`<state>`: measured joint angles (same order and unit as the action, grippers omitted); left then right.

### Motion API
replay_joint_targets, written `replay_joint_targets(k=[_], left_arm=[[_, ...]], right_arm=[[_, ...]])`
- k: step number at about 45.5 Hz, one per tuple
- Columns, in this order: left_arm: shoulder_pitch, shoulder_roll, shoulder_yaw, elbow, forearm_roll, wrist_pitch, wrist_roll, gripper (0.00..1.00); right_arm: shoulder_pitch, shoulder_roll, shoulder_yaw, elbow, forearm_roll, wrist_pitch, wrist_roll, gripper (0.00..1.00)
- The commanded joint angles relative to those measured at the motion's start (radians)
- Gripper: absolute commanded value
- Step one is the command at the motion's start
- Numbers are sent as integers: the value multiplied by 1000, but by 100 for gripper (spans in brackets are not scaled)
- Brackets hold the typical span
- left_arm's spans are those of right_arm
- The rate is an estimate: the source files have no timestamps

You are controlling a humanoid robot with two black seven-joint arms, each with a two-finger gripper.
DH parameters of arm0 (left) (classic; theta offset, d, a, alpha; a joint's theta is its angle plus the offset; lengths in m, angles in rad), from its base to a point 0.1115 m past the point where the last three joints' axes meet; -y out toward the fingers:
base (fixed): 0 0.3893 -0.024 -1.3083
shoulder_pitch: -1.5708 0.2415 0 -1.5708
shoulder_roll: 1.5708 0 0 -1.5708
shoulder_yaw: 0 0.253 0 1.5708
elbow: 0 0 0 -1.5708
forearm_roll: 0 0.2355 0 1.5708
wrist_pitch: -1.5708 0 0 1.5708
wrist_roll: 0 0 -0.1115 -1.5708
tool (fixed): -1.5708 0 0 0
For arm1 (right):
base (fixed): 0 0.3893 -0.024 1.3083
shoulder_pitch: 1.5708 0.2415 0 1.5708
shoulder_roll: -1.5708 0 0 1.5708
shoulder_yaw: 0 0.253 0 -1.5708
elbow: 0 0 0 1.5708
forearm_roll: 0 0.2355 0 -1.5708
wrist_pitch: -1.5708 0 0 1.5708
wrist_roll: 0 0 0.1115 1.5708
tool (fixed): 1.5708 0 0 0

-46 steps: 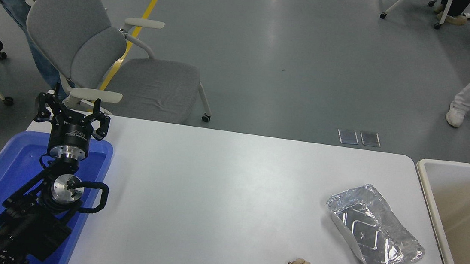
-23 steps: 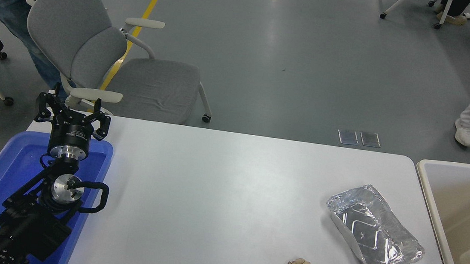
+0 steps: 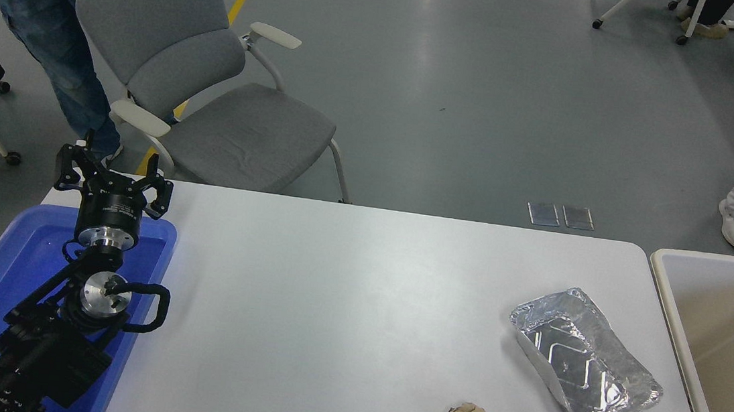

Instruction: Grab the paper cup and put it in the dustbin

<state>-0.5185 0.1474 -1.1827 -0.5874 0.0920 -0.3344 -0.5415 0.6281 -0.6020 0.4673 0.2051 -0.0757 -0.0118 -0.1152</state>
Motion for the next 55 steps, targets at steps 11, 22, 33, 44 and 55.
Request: replay_joint_targets(k=[11, 22, 33, 44, 55], left_arm=[[0, 0, 0, 0, 0, 0, 0, 99], [0, 0, 0, 0, 0, 0, 0, 99], [0, 0, 0, 0, 0, 0, 0, 99], [0, 0, 0, 0, 0, 0, 0, 99], [0, 0, 0, 0, 0, 0, 0, 99]], right_arm=[[315, -306, -286, 514, -7, -1, 3, 100], [659, -366, -639, 755, -6, -4, 5, 100], [999, -341, -1028, 913, -10, 9, 20, 100], [1260, -217, -1337, 1042, -44, 9, 71, 100], [1417, -53, -1492, 1120, -30, 12, 75, 100]])
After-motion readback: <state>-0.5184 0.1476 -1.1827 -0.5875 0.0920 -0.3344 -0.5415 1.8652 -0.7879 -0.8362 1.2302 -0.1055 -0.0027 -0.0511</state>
